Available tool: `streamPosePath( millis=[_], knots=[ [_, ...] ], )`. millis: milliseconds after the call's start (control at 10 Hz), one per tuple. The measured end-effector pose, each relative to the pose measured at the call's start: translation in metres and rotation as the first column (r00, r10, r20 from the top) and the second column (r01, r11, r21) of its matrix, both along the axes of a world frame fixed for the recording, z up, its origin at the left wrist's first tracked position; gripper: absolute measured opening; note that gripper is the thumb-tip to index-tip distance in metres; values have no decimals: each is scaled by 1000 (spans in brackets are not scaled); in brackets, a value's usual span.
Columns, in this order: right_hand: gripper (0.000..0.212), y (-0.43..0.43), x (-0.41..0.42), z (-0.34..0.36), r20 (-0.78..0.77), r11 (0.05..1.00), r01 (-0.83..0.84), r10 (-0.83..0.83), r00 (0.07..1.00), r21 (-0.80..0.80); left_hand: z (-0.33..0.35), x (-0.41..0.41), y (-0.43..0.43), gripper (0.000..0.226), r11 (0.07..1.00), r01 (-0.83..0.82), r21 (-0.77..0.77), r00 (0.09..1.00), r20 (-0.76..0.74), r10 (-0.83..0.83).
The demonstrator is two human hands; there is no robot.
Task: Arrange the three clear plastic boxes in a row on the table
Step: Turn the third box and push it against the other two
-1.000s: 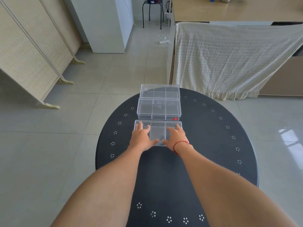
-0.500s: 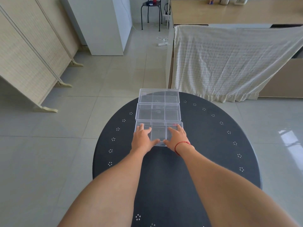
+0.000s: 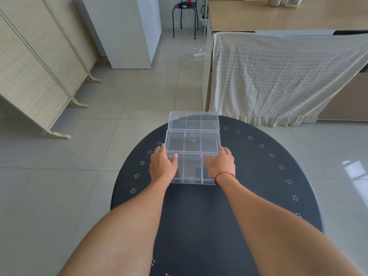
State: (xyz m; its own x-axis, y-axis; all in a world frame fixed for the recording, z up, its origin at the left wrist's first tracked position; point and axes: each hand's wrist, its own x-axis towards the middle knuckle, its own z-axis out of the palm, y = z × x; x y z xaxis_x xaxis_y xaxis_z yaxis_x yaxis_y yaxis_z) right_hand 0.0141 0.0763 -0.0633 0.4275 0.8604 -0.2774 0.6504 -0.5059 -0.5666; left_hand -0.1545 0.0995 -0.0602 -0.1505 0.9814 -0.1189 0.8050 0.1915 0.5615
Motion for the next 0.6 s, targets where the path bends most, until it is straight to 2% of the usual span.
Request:
streamPosePath(
  millis=[100,200,300,500,600],
  knots=[
    [59,19,4,-5,-155,993,92,-104,982,-77,-6,-3,19,69,982,-18,-189,990,132,44],
    [52,26,5,-9,-217,989,99,-120,969,-106,-15,1,24,60,977,23,-214,984,175,15],
    [43,26,7,-15,-179,990,90,-109,978,-109,-19,4,25,55,983,-10,-183,985,167,41],
    [55,24,8,-11,-166,989,38,-62,984,-142,-15,4,27,54,980,-6,-198,984,172,41],
    [61,22,14,-2,-162,992,12,-33,986,-127,-9,9,23,59,988,-19,-153,990,133,40]
  ],
)
